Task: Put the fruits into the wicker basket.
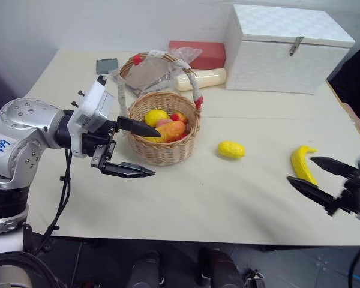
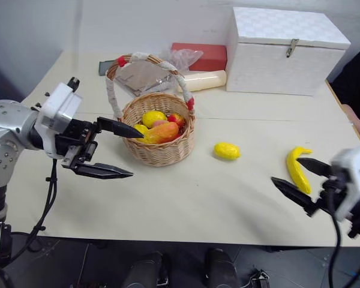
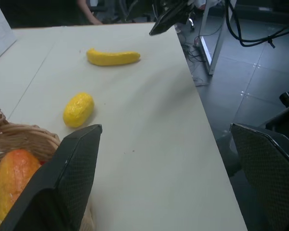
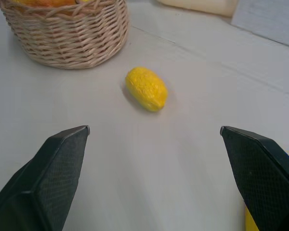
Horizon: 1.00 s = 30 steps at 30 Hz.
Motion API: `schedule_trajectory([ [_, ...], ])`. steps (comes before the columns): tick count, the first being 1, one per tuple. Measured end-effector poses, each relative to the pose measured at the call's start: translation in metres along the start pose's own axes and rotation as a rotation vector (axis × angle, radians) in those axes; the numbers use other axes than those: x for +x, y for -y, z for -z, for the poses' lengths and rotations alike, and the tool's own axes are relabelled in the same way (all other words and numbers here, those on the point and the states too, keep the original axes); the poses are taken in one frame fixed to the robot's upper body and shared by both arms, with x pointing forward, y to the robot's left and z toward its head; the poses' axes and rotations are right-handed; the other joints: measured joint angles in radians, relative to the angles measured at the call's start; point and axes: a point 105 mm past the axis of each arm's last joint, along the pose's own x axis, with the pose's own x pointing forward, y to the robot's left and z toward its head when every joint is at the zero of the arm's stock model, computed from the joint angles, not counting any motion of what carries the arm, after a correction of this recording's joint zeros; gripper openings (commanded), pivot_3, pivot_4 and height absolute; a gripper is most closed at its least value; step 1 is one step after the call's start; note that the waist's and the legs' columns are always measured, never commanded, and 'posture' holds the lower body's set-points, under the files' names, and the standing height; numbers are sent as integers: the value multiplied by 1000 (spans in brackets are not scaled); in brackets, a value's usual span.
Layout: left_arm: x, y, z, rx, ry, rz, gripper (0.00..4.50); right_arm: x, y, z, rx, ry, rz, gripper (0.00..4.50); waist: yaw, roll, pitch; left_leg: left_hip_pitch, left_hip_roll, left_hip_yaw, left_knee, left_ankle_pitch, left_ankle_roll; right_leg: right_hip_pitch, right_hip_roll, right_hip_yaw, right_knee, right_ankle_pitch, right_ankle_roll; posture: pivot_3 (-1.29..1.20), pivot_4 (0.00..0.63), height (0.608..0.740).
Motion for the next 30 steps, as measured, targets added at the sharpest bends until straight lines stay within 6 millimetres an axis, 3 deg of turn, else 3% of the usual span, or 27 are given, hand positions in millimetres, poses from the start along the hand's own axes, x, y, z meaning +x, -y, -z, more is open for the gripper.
schedule_trajectory([
  [7, 9, -7, 3, 13, 16, -25, 4474, 90, 11, 1, -70, 12, -71, 4500, -19, 0, 0, -4, 0, 0, -1, 5, -7, -3, 2, -4, 3, -1, 0, 0, 150, 740],
  [15, 8, -9, 4, 20, 5, -72, 4474, 151, 10, 13, -58, -25, -155, 4500, -25, 0, 1, -4, -1, 2, 1, 5, -5, -3, 1, -7, 4, 1, 3, 0, 150, 740],
  [19, 7, -11, 4, 28, 1, -95, 4474, 173, 7, 20, -42, -34, -181, 4500, -26, 0, 1, -3, -1, 2, 1, 6, -5, -4, 1, -7, 6, 0, 3, 0, 150, 740],
  [22, 4, -13, 5, 38, -6, -122, 4500, 183, 5, 32, -32, -68, -189, 3910, -24, 0, 1, -4, -1, 2, 1, 6, -5, -4, 1, -7, 6, 0, 3, 0, 150, 740],
  [28, 1, -19, 5, 62, -18, -177, 4500, 183, 0, 38, -51, -61, -203, 2000, -25, 0, 1, -3, -1, 2, 1, 6, -6, -4, 0, -6, 7, 0, 3, 0, 150, 740],
  [30, -1, -22, 6, 56, -14, -207, 4500, 177, 0, 36, -39, -35, -196, 1943, -24, 0, 1, -3, -1, 2, 1, 6, -6, -4, 0, -6, 7, 0, 3, 0, 150, 740],
])
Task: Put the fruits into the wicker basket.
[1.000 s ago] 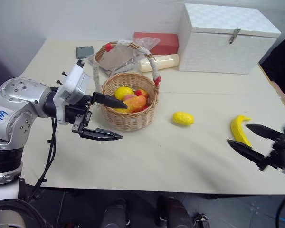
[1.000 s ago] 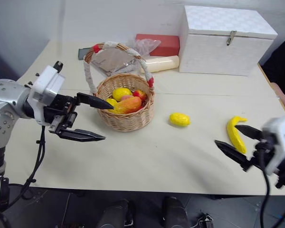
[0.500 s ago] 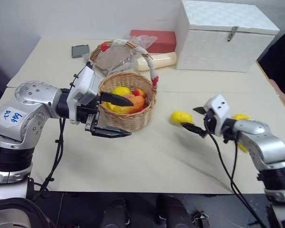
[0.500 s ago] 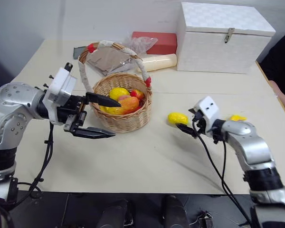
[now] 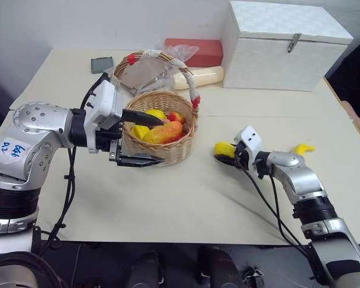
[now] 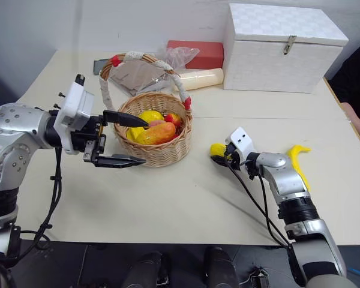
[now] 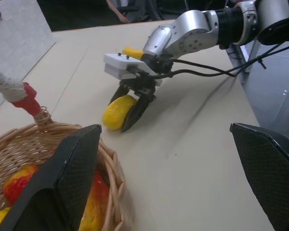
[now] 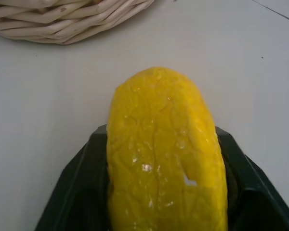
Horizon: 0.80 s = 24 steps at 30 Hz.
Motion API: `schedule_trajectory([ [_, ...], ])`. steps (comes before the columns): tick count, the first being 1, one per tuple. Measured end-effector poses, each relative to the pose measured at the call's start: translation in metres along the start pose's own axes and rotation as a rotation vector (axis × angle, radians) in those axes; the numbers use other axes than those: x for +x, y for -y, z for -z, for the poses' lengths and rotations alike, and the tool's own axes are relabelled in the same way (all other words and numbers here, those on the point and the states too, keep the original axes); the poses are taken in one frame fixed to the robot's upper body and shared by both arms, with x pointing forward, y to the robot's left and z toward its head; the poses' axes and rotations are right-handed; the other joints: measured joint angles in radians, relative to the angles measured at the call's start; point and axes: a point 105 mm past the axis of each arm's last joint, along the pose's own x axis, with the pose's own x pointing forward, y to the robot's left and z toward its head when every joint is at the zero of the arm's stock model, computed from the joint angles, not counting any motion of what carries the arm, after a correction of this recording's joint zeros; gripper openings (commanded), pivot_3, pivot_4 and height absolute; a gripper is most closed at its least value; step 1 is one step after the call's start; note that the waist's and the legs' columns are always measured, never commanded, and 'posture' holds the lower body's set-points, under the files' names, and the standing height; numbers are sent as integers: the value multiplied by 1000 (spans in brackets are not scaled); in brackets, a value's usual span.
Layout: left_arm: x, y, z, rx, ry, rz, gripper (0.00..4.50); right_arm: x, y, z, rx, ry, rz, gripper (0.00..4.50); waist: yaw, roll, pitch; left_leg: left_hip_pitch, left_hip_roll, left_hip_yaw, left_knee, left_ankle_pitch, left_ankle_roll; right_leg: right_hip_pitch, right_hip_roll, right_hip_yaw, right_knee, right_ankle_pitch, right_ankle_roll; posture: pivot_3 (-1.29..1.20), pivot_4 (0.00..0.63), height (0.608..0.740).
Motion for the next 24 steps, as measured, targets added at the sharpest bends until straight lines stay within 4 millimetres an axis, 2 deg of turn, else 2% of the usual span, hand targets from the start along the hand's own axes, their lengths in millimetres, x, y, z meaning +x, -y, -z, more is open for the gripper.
schedule_trajectory([
  [3, -8, -7, 7, -39, 3, -65, 4500, -8, -9, -13, 0, 65, -23, 1943, -1, 0, 0, 0, 0, 0, 0, 0, 0, 0, 0, 0, 0, 0, 0, 0, 150, 740],
  [7, -31, -6, 25, -104, -56, -158, 4500, -21, -41, -57, -42, 202, -120, 1943, -16, 1, 1, 0, 2, 0, -1, 0, -2, -2, 0, 1, 2, -1, -2, 0, 150, 740],
  [9, -39, -8, 27, -120, -62, -211, 4500, -16, -51, -88, -54, 273, -131, 1943, -22, 1, 1, 0, 2, 0, -1, 0, -3, -2, 0, 1, 3, -1, -2, 0, 150, 740],
  [12, -44, -10, 24, -119, -58, -267, 4500, -7, -62, -121, -74, 336, -150, 1943, -23, 1, 1, 0, 1, -1, -1, 0, -3, -2, -1, 3, 4, -2, -3, 0, 150, 740],
  [17, -49, -7, 18, -106, -53, -312, 4500, 31, -100, -181, -103, 411, -255, 1943, -27, 1, 1, -3, 1, 1, -2, 1, -5, -10, -1, 5, 9, -3, -5, 0, 150, 740],
  [19, -50, -7, 17, -112, -51, -325, 4500, 45, -104, -188, -107, 402, -258, 1943, -24, 1, 1, -6, 1, 1, -2, 1, -5, -12, -1, 5, 9, -3, -5, 0, 150, 740],
  [24, -52, -6, 10, -96, -40, -356, 4500, 78, -112, -187, -76, 361, -281, 1943, -25, 1, 0, -12, 0, 1, 0, 2, -3, -16, -1, 3, 8, -2, -4, 0, 150, 740],
])
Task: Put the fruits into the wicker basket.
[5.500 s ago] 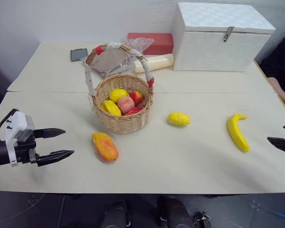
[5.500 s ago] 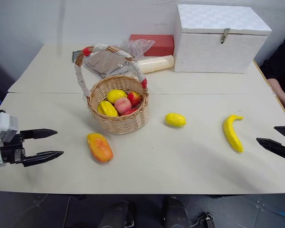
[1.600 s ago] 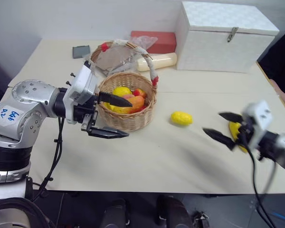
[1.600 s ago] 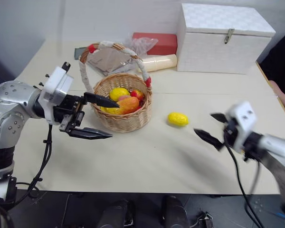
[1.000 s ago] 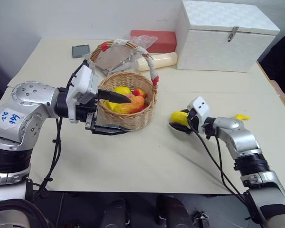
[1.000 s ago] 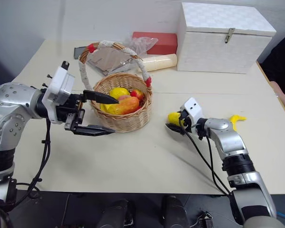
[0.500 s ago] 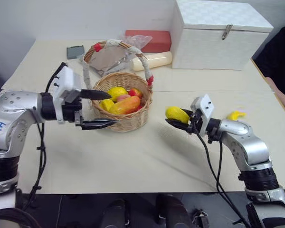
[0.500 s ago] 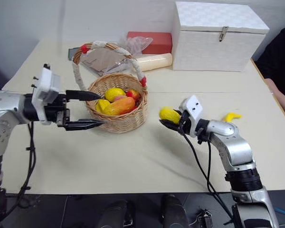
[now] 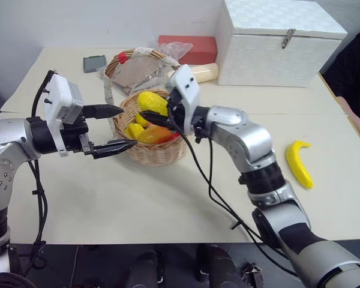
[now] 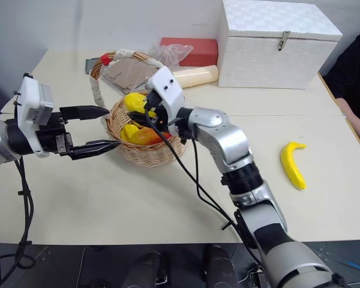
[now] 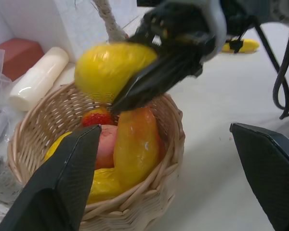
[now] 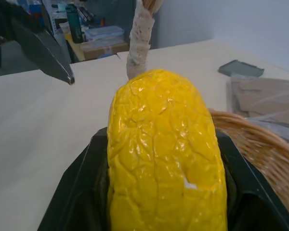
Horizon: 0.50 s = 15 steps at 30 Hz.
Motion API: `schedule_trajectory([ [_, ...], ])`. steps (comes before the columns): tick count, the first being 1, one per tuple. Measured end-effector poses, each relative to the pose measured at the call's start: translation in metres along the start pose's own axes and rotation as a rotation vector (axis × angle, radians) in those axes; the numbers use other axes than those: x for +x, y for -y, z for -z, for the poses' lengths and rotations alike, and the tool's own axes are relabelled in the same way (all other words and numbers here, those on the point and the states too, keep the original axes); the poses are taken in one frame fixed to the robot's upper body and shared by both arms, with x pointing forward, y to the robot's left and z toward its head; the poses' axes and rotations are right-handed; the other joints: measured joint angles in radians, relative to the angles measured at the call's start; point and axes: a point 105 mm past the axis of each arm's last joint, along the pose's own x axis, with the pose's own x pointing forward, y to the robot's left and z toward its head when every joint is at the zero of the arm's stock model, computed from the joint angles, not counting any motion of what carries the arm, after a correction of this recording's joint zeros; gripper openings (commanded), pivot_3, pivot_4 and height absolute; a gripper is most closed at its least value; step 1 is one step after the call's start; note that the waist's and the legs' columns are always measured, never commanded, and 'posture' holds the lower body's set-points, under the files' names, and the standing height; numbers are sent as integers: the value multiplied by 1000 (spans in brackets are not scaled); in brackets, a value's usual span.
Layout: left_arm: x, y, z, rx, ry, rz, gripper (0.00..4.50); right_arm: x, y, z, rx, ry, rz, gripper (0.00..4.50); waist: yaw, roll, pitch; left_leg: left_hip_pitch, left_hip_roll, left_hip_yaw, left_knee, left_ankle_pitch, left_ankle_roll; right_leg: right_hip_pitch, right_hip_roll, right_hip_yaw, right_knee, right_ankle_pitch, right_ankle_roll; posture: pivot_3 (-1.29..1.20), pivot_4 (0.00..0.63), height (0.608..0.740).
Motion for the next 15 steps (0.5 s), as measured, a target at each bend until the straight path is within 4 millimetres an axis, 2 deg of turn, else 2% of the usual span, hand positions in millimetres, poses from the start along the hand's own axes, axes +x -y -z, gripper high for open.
schedule_trajectory([
  [1, 0, 0, -1, 2, 0, -5, 4500, 6, 1, 0, 0, 0, 3, 2503, -1, 0, 0, 0, 0, 0, 0, 0, 0, 0, 0, 0, 0, 0, 0, 0, 150, 740],
  [2, 0, 1, -1, 5, 0, -4, 4500, 9, 1, 0, -2, 3, 3, 2667, -2, 0, 0, 0, 0, 0, 0, 0, 0, 0, 0, 0, 0, 0, 0, 0, 150, 740],
  [4, 0, 3, -3, 7, 4, -1, 4500, 17, 4, -1, -11, 6, 17, 3277, -3, 0, 0, 0, 1, 0, 0, 0, -1, -1, 1, 0, 0, 0, 0, 0, 150, 740],
  [7, 0, 3, -3, 2, 5, -6, 4500, 20, 5, 3, -17, 7, 38, 4354, -3, 0, 0, 0, 1, 0, -1, 0, -1, -1, 1, 0, 0, 0, 0, 0, 150, 740],
  [9, 1, 3, -3, 1, 6, -5, 4500, 14, 5, 1, -18, 28, 44, 4472, 0, 0, 0, -1, 1, -1, 0, 0, -1, -1, 0, 0, 0, 0, 0, 0, 150, 740],
  [11, 2, 3, -3, 0, 6, 1, 4500, 0, 4, -6, -28, 80, 50, 4472, 2, 0, 0, -2, 0, -3, 0, 0, -1, -1, 0, 1, 0, 0, 0, 0, 150, 740],
  [13, 5, 4, -4, 2, 8, 15, 4500, -23, 5, -16, -42, 134, 54, 4472, 4, 0, 0, -2, 0, -3, 0, 0, -1, 0, 0, 0, 0, 0, 0, 0, 150, 740],
  [15, 13, 6, -9, 9, 34, 53, 4500, -61, 9, -22, -24, 177, 70, 4472, 14, 0, 0, -3, -1, -6, 0, 0, 0, 2, 1, 0, -2, 0, 0, 0, 150, 740],
])
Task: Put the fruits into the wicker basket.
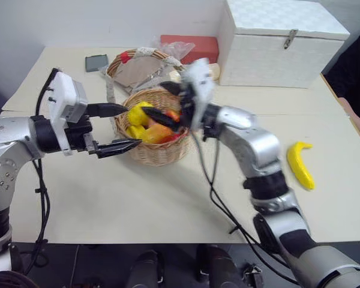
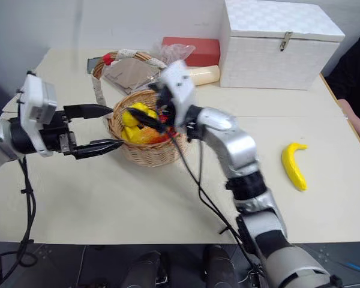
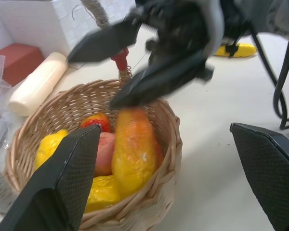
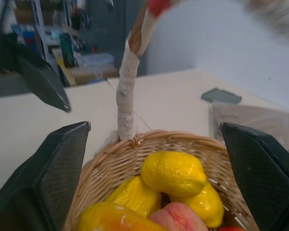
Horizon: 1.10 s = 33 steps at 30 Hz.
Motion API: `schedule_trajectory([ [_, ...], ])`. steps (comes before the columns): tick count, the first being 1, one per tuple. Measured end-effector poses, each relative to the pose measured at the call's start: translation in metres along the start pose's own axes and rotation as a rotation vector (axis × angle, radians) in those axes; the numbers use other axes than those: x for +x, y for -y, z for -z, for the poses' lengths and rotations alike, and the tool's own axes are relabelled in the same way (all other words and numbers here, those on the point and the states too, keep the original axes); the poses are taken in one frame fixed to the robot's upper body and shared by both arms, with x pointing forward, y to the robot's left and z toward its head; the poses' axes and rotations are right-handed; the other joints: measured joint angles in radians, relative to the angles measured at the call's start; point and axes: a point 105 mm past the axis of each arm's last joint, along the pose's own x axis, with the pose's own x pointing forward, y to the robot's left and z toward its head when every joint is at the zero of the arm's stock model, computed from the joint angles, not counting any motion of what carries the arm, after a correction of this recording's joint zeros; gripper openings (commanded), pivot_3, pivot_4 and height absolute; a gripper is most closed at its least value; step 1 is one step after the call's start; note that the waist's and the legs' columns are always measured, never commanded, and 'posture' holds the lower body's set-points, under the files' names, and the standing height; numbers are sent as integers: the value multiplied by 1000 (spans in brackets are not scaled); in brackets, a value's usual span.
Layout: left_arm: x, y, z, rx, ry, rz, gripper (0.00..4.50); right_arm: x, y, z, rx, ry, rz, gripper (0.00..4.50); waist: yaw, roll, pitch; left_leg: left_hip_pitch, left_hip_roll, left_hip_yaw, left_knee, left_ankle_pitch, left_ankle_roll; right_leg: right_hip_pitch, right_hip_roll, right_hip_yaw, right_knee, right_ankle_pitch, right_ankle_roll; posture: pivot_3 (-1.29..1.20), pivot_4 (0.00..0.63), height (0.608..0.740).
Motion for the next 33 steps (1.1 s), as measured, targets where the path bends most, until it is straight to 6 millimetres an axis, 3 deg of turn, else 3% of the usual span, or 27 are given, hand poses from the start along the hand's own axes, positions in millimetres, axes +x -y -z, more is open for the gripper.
schedule_trajectory([
  [4, 14, 4, -7, -6, 45, 105, 4500, -83, 7, 1, 79, -64, 105, 4472, 16, -1, 0, 1, 1, 0, 0, 0, 0, 1, 1, -2, -1, 0, 0, 0, 150, 740],
  [5, 16, 6, -8, -5, 50, 126, 4500, -96, 5, 7, 102, -100, 120, 4472, 16, -1, 0, 1, 1, 0, 0, 0, 0, 1, 1, -3, -1, 0, 0, 0, 150, 740],
  [6, 26, 10, -10, 0, 67, 192, 4500, -124, 1, 17, 103, -167, 172, 4472, 20, -1, 0, 1, 0, 0, -1, 0, 0, 1, 1, -4, -1, 0, 0, 0, 150, 740],
  [10, 42, 22, -8, 5, 74, 339, 4500, -204, -4, 59, 207, -380, 407, 4472, 26, 0, 0, 4, 0, 4, -1, 1, 1, 1, 2, -3, -1, 0, 0, 0, 150, 740],
  [14, 48, 28, -10, 9, 91, 435, 4500, -292, -12, 53, 220, -497, 674, 4472, 32, 0, 0, 6, 0, 6, -2, 1, 1, 2, 3, -1, -2, 1, 1, 0, 150, 740],
  [16, 48, 26, -9, 1, 94, 446, 4500, -319, -14, 41, 195, -530, 755, 4472, 29, 0, 0, 10, 1, 8, -2, 0, 2, 3, 3, 2, -4, 1, 1, 0, 150, 740],
  [19, 49, 26, -7, 4, 104, 464, 4500, -341, -16, 28, 175, -547, 815, 4472, 28, -1, 0, 15, 1, 8, -3, -3, 5, 8, 3, 3, -4, 1, 0, 0, 150, 740],
  [25, 53, 27, -8, 2, 124, 475, 4500, -338, -4, 25, 144, -523, 816, 4472, 28, -1, 0, 15, 1, 8, -3, -2, 3, 8, 2, 10, -4, 1, 0, 0, 150, 740],
  [33, 58, 29, -13, 17, 143, 436, 4500, -313, 48, 79, 213, -566, 797, 4472, 21, 0, 0, 15, 0, 10, -2, -2, 2, 7, 2, 11, -3, 1, 1, 0, 150, 740],
])
